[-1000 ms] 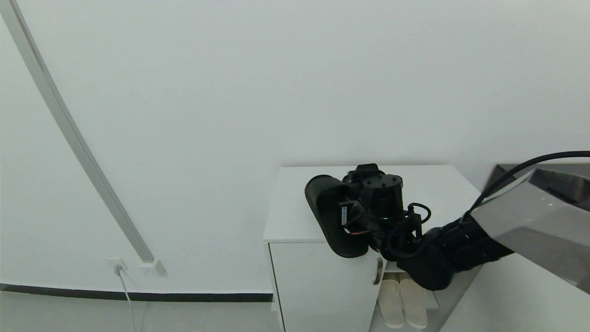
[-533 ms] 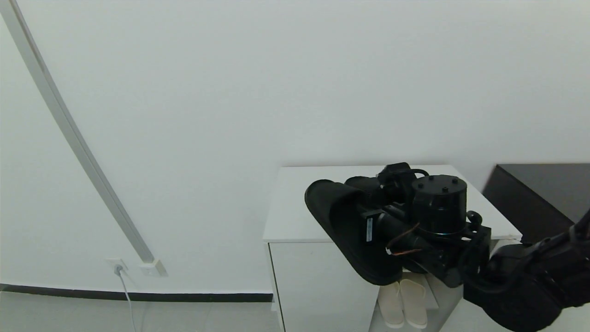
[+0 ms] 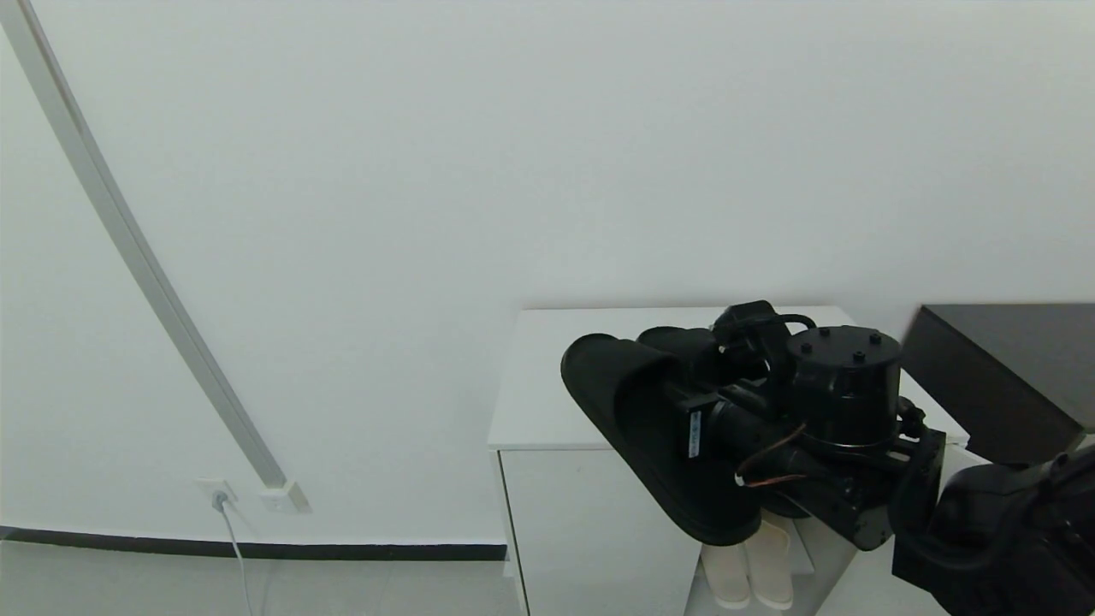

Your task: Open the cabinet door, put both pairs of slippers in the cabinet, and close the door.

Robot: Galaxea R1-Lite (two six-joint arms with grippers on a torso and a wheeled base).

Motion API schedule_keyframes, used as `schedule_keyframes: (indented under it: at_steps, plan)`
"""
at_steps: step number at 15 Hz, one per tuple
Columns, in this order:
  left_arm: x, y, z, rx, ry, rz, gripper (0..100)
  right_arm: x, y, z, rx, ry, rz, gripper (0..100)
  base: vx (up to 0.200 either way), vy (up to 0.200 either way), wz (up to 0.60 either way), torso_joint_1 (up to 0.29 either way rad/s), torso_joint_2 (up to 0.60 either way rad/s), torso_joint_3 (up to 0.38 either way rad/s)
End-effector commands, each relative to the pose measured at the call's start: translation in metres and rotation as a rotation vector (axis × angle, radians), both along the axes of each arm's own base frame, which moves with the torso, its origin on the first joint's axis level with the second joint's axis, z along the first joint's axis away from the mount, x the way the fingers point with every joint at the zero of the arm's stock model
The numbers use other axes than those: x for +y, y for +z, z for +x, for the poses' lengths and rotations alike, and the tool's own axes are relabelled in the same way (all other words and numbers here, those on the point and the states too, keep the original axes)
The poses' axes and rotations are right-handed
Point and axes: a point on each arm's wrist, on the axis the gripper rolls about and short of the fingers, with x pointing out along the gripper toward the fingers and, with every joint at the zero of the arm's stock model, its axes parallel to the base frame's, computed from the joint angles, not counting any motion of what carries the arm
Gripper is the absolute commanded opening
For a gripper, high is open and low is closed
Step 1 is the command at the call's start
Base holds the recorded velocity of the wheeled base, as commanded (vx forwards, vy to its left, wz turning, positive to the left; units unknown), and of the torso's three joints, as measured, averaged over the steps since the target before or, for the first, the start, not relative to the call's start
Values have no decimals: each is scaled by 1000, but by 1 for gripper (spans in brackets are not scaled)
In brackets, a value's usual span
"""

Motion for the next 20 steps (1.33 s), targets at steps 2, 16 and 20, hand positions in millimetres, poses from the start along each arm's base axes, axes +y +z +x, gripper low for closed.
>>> schedule_keyframes:
  at_steps: [2,16,20]
  plan:
    - [0,0,0,-2,1,0,0,0,-1,-1,1,1,-3,0,-200,0,0,-2,7,2]
    - [0,0,0,0,1,-2,0,-2,-7,-12,12,15,-23,0,-114,0,0,0,0,2]
    - [0,0,0,0,-1,-2,0,-2,-7,-13,13,16,-24,0,0,0,0,0,0,0]
